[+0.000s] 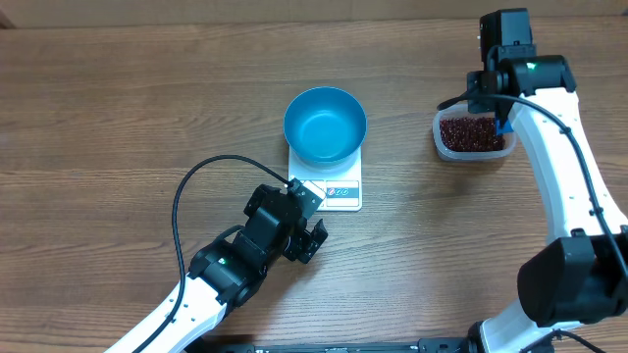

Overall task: Scoop item into bowl and weigh 150g on scale
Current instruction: 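Lower the blue scoop into the red beans with the right gripper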

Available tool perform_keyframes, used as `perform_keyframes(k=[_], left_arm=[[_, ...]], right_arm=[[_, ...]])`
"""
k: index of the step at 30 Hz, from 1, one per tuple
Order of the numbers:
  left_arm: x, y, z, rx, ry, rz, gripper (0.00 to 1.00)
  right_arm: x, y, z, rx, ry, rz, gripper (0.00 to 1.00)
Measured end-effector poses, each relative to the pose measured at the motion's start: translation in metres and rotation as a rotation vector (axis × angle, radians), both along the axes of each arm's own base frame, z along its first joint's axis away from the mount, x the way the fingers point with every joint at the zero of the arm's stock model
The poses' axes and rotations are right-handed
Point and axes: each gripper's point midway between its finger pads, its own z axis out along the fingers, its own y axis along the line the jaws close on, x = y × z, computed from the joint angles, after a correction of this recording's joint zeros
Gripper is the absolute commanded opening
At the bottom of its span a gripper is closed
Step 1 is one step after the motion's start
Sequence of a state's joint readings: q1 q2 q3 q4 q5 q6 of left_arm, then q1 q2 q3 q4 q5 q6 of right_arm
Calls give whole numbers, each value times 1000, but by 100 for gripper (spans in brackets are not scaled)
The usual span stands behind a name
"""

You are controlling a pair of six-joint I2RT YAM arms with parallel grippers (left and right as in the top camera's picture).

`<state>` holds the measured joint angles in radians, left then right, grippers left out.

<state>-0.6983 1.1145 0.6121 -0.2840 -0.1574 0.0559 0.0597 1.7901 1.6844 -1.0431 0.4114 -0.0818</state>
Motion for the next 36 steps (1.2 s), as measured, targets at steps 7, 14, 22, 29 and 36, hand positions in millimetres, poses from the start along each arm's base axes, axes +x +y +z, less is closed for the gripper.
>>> perform_keyframes(k=[7,14,22,29,36], left_arm=[[0,0,0,0,0,0,100],[0,0,0,0,0,0,100],[0,0,0,0,0,0,100],[0,0,0,0,0,0,100],[0,0,0,0,0,0,99]], right_arm=[[0,-1,-13,-15,44,12,4],[-4,-1,-25,-16,94,15,4],[-3,3,-37,4,127,25,4],[-3,6,-48,23,152,28,4],[0,7,-62,22,195,29,4]])
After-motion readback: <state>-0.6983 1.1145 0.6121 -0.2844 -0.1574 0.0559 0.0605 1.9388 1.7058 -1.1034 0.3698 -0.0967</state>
